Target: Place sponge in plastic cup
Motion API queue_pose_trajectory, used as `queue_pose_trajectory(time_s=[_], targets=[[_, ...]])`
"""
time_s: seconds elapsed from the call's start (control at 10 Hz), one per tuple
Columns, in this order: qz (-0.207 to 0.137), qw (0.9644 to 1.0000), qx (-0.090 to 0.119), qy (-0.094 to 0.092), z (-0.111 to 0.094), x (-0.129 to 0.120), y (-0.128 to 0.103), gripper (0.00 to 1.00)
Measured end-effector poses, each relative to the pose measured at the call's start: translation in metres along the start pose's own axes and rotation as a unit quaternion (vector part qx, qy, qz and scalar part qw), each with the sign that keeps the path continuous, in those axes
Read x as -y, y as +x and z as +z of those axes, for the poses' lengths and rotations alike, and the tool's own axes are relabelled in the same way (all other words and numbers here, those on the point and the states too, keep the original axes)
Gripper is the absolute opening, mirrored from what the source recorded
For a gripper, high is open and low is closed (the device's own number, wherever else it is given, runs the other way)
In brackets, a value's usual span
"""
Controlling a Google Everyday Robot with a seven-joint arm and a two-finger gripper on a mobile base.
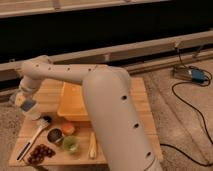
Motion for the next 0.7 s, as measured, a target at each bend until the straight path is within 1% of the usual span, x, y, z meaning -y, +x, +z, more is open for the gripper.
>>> queue_pose_trajectory(time_s=[0.1,0.3,0.7], targets=[[-0.001,1.0000,0.000,-0.003,0.002,-0.002,0.000,0.01],[-0.001,1.0000,-0.003,-0.009,0.006,-0.008,0.001,0.18],[0.009,0.9999,-0.004,-0.014,0.010,-0.012,0.010,0.58]])
